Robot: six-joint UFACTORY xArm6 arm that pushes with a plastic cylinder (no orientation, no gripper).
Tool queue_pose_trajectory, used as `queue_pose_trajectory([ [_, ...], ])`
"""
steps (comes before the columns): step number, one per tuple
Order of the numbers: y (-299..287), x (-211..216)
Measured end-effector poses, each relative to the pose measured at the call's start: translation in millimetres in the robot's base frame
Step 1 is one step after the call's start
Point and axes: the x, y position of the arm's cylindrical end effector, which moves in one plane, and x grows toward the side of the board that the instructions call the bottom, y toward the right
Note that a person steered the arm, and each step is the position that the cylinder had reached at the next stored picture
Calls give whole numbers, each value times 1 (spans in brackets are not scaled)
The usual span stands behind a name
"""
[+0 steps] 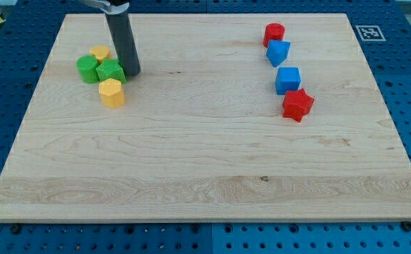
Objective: Place the blue triangle right to the yellow hexagon
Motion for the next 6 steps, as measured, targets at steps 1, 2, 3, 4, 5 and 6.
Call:
queue_pose_trajectory([
  [1, 19, 0],
  [2, 61, -1],
  [3, 88, -33],
  [4, 113, -82],
  [5, 176, -121],
  [6, 255, -143],
])
